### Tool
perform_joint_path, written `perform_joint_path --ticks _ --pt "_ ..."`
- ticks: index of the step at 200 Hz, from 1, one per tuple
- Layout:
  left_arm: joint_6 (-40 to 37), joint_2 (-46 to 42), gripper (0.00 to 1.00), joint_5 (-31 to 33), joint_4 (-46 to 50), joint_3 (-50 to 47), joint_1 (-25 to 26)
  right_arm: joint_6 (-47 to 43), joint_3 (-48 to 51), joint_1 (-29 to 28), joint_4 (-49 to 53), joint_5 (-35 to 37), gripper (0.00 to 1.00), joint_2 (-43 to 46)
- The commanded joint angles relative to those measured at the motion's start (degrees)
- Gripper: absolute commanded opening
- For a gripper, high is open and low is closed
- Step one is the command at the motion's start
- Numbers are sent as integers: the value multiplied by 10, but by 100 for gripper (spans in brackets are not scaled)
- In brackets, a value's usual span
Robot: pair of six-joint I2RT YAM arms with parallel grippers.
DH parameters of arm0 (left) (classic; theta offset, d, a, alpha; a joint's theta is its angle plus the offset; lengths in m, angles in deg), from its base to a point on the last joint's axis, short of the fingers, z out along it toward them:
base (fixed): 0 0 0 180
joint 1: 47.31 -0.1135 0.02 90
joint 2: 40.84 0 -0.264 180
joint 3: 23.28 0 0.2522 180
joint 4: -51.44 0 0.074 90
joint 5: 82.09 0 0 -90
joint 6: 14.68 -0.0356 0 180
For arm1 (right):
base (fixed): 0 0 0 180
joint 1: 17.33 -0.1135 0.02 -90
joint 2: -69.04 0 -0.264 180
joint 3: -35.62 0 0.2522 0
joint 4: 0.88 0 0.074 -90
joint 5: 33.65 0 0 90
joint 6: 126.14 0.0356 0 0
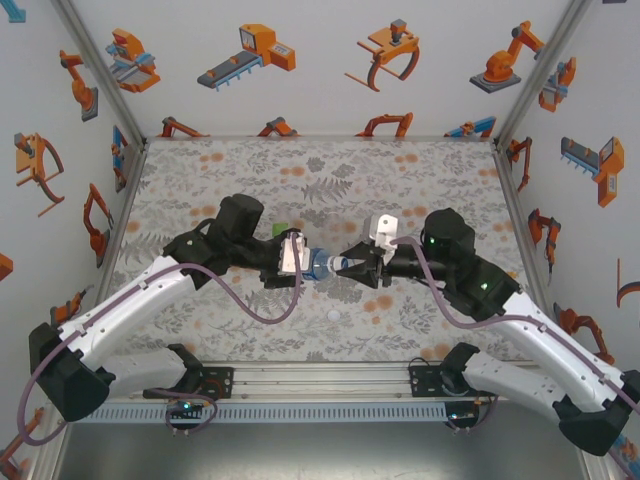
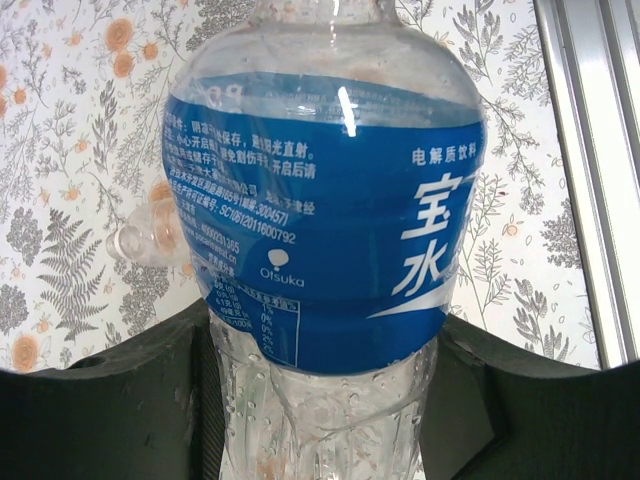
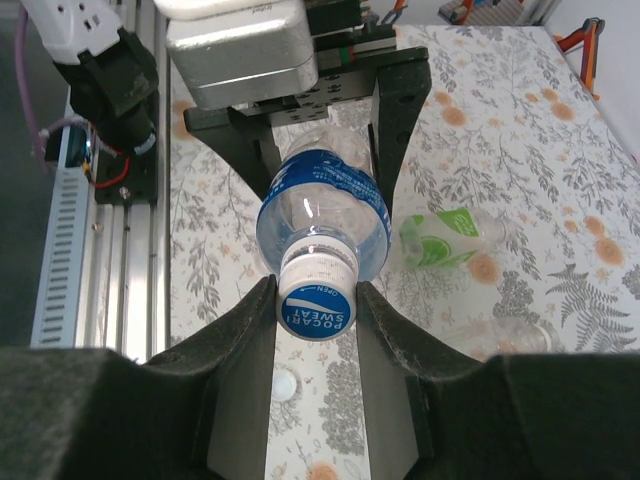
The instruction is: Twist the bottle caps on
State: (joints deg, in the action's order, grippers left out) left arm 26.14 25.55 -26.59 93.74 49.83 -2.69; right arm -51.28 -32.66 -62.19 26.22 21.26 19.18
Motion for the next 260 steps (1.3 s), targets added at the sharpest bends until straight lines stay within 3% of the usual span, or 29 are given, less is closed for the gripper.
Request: perform_joint_path --ticks 1,35,105,169,205,233,260 --pt "-4 -3 0 -39 -2 30 6 -62 -34 -7 53 -9 16 -19" --pt "-3 2 0 -63 9 39 6 -141 -74 -16 112 -16 14 -50" --pt "-44 44 0 -108 112 99 7 -236 -71 -47 97 -26 8 -57" --pt "-51 54 0 -149 118 114 6 -246 -37 -55 48 -22 6 -32" --pt "-30 39 0 -60 59 88 6 -101 -39 -55 39 -10 4 -44" --pt "-26 18 0 3 1 58 5 123 -6 -55 -43 46 0 -48" --pt "-26 12 0 35 -26 44 5 367 23 -54 -91 159 0 -50"
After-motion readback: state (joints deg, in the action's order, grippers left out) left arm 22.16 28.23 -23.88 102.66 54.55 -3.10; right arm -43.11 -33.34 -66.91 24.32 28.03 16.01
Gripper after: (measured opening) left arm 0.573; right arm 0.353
